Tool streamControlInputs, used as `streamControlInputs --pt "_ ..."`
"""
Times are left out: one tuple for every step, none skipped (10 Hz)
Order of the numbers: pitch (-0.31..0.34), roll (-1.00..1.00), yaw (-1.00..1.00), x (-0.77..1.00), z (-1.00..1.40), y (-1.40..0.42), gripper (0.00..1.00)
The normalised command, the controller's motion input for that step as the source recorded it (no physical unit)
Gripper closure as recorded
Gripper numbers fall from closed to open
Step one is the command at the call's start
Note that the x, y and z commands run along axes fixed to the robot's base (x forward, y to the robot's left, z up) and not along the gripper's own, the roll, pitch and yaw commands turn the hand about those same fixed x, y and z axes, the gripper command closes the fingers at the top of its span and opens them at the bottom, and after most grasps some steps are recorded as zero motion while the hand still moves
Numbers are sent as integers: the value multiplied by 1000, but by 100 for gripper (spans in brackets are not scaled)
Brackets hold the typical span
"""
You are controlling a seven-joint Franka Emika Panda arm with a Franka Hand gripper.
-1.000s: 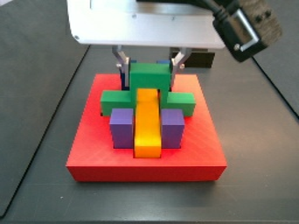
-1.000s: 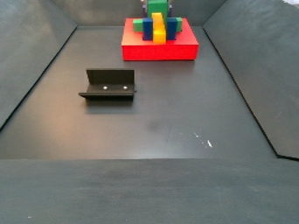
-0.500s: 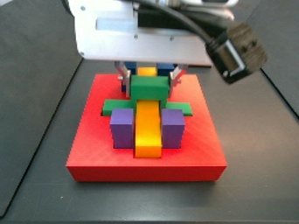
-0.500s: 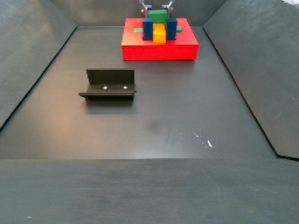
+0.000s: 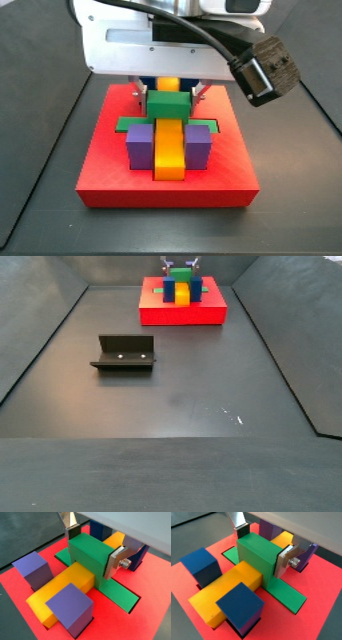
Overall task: Pick up the green object. Move up. Move to above the board. Insert the green object.
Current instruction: Insert the green object.
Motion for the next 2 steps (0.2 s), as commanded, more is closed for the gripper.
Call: streamControlInputs --pt "-20 41 0 0 -117 0 100" --pt "0 0 0 0 0 0 100"
